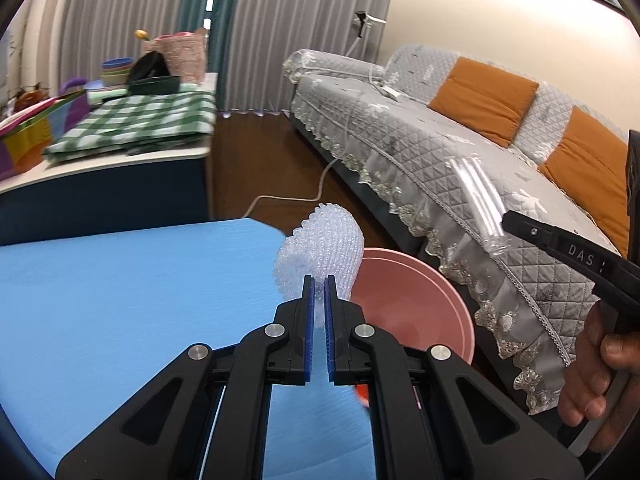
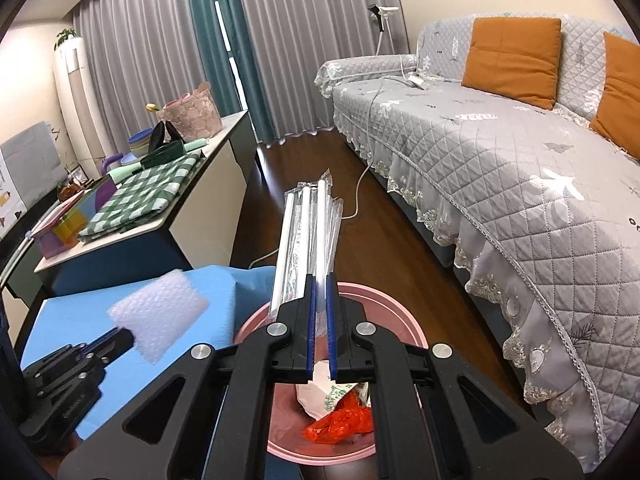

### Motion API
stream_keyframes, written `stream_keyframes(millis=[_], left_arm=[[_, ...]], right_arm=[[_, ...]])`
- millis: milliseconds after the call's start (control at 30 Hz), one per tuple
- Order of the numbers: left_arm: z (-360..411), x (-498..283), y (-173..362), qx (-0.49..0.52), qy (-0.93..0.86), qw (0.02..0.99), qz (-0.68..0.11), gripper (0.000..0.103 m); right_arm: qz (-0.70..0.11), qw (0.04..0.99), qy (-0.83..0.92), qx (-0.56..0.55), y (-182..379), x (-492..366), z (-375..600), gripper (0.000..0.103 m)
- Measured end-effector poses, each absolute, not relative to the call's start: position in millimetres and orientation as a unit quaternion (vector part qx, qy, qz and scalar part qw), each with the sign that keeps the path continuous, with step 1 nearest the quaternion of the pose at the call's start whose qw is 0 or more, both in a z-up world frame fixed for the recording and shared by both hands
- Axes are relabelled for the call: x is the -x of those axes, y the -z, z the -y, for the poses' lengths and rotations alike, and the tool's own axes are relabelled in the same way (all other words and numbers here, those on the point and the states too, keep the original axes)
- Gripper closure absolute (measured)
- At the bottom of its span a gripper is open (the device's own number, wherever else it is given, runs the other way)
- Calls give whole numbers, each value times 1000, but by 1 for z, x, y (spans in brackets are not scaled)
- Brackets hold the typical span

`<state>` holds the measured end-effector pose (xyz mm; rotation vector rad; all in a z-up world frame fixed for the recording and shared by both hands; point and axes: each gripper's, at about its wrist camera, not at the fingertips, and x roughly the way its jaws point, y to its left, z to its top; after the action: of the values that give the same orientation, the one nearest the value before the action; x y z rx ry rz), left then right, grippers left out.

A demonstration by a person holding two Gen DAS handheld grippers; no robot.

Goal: Collect trash

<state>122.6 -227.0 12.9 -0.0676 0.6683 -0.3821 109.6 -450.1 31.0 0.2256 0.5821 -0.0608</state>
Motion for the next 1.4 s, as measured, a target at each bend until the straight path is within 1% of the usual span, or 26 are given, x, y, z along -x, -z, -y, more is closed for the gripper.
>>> stream_keyframes(millis=[167, 267, 300, 333, 367, 400, 633, 700, 733, 800, 867, 1033, 1100, 1133, 1200, 1233, 1300, 1367, 1400], left_arm=[[253, -131, -7, 15, 207, 922, -328, 98], [265, -137, -4, 9, 222, 916, -335, 97], [268, -139, -1, 4, 224, 913, -340, 95], [271, -141, 1, 0, 225, 911, -346, 87], [271, -143, 3, -1, 221, 911, -348, 78], [270, -143, 3, 1, 218, 912, -347, 76], [259, -137, 7, 3, 207, 914, -350, 76], [253, -133, 4, 1, 202, 915, -348, 76], [251, -131, 3, 2, 201, 916, -348, 76], [243, -126, -1, 3, 198, 917, -347, 73], [234, -118, -4, 4, 195, 918, -345, 67], [205, -98, -12, 5, 187, 920, -344, 65], [190, -87, -18, 8, 181, 923, -341, 65], [182, -82, -21, 7, 178, 924, -338, 64], [169, -72, -28, 4, 171, 928, -330, 58], [163, -67, -32, 4, 168, 930, -326, 53], [148, -55, -39, 5, 160, 934, -318, 51], [134, -45, -45, 10, 149, 938, -311, 41], [126, -39, -48, 14, 144, 940, -308, 39]], right_arm=[[-291, 950, 32, -112, -27, -115, 456, 98], [-301, 946, 36, -116, -22, -119, 461, 92], [-310, 942, 37, -120, -18, -122, 463, 82], [-312, 941, 41, -122, -17, -122, 464, 75], [-311, 941, 48, -125, -16, -122, 467, 61], [-310, 941, 53, -126, -16, -122, 469, 55], [-309, 939, 57, -136, -18, -121, 473, 50], [-309, 940, 57, -135, -18, -120, 473, 45], [-308, 940, 55, -135, -19, -119, 472, 44], [-304, 942, 49, -134, -23, -116, 469, 38], [-303, 943, 40, -133, -26, -113, 464, 34], [-296, 948, 1, -121, -41, -96, 443, 25], [-289, 950, -14, -116, -48, -87, 432, 20], [-285, 952, -22, -111, -53, -81, 424, 19], [-282, 953, -34, -105, -60, -74, 413, 17], [-278, 954, -42, -102, -64, -69, 406, 16], [-271, 957, -51, -95, -71, -58, 391, 12], [-267, 957, -58, -94, -74, -48, 379, 9], [-265, 958, -65, -93, -76, -40, 370, 7]])
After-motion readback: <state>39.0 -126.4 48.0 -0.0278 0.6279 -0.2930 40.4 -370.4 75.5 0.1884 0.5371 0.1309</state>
